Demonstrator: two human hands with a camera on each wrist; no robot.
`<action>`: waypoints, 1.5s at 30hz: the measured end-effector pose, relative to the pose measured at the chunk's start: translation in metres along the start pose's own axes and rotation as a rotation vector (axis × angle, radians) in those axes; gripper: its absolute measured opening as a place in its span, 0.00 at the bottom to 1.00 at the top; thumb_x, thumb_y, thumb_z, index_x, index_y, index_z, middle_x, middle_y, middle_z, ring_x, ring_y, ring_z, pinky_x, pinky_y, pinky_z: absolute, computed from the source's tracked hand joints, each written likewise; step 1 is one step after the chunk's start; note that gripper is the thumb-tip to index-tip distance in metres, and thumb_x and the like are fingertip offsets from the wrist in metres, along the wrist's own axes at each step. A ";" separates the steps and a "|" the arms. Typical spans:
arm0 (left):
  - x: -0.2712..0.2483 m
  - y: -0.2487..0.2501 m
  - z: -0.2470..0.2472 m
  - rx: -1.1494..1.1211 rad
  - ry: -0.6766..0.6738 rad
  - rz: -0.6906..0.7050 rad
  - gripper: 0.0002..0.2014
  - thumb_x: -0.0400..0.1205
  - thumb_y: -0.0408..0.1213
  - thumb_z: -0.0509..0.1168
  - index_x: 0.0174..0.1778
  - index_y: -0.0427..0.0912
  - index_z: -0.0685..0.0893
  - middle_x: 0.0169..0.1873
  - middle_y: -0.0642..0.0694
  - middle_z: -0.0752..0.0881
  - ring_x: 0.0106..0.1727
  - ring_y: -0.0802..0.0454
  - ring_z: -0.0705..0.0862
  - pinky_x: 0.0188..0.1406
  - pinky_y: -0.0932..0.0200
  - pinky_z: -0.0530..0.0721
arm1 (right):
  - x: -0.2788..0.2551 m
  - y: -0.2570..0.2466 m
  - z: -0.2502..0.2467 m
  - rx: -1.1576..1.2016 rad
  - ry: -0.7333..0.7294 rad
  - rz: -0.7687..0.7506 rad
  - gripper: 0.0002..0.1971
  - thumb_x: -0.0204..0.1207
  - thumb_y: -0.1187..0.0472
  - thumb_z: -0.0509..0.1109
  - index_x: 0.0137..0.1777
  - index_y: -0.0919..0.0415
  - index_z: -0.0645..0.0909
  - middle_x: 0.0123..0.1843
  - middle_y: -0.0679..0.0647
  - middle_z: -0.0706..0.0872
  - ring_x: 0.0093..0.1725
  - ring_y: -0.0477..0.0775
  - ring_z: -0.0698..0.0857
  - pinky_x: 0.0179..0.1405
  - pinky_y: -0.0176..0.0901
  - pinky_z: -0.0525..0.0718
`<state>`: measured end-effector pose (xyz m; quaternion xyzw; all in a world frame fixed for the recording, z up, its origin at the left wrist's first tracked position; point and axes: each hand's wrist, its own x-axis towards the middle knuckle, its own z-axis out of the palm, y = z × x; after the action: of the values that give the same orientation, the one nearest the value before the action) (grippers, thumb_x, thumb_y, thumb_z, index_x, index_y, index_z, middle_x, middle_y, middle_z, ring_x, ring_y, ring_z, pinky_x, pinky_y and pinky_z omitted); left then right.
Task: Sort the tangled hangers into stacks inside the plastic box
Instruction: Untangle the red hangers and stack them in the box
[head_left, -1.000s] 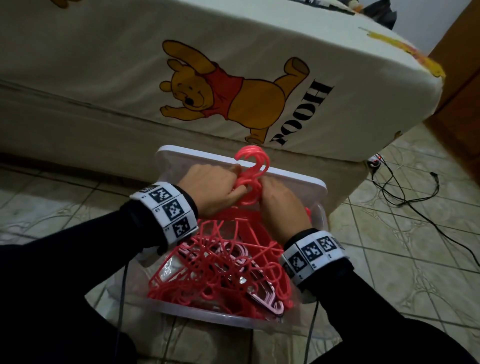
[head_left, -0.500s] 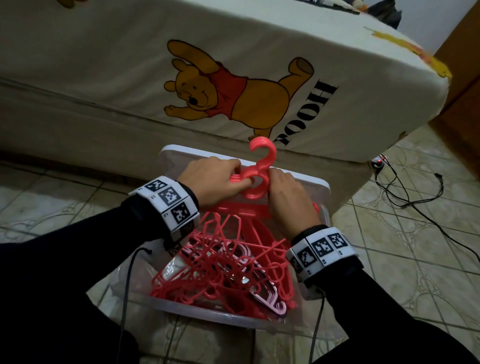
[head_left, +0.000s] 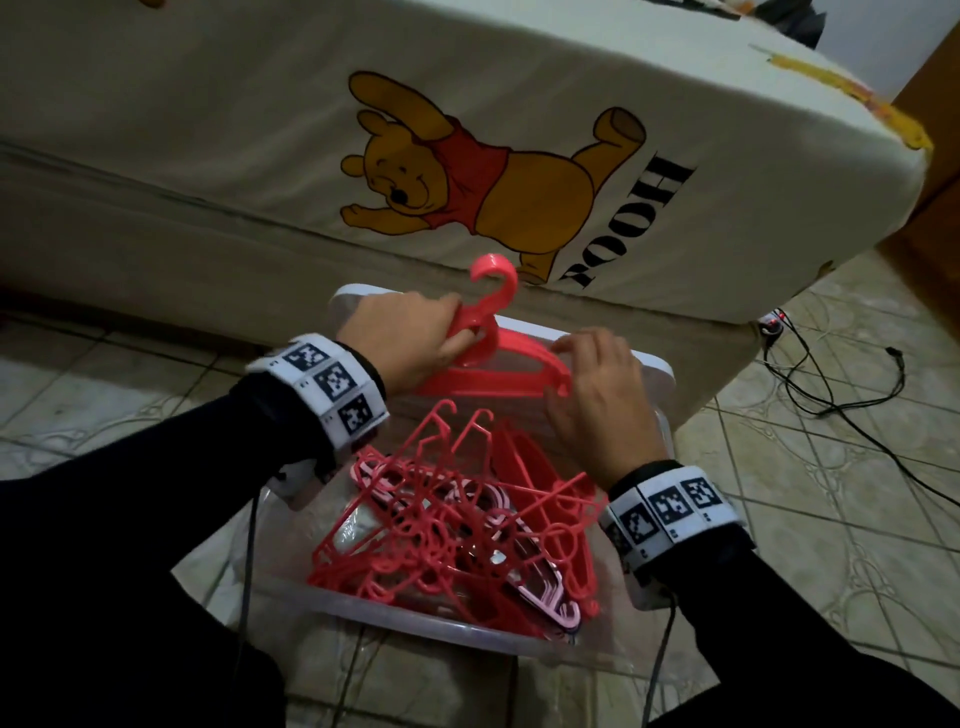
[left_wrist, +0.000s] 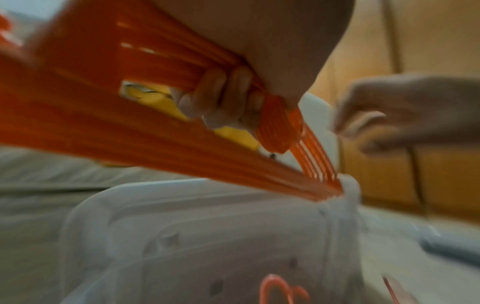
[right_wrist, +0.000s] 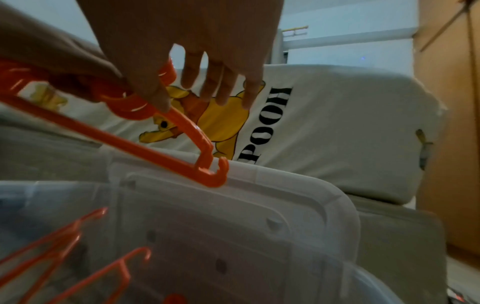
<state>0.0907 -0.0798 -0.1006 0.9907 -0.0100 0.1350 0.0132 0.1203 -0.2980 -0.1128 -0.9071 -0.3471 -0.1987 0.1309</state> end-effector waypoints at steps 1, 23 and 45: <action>0.002 -0.007 -0.001 -0.036 -0.011 -0.047 0.19 0.81 0.61 0.46 0.42 0.49 0.68 0.30 0.47 0.78 0.40 0.39 0.84 0.30 0.54 0.65 | -0.002 -0.002 0.002 -0.021 -0.001 -0.062 0.11 0.71 0.62 0.67 0.52 0.64 0.78 0.49 0.61 0.81 0.48 0.61 0.79 0.47 0.53 0.78; 0.005 -0.012 -0.016 -0.358 -0.228 -0.117 0.27 0.79 0.68 0.50 0.55 0.49 0.77 0.43 0.49 0.87 0.46 0.47 0.84 0.54 0.45 0.79 | -0.033 -0.081 0.105 -0.169 -0.812 -0.517 0.19 0.84 0.68 0.51 0.71 0.74 0.71 0.72 0.71 0.72 0.68 0.70 0.75 0.55 0.61 0.79; 0.013 -0.011 -0.035 -0.571 0.084 -0.242 0.26 0.79 0.67 0.55 0.62 0.52 0.78 0.52 0.48 0.88 0.53 0.46 0.85 0.53 0.46 0.82 | -0.030 -0.016 0.023 0.280 -0.650 0.188 0.08 0.78 0.66 0.63 0.47 0.56 0.66 0.48 0.59 0.84 0.49 0.62 0.83 0.38 0.39 0.71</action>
<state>0.0938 -0.0680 -0.0639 0.9345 0.0710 0.1649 0.3073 0.0952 -0.2946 -0.1449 -0.9241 -0.3096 0.1624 0.1544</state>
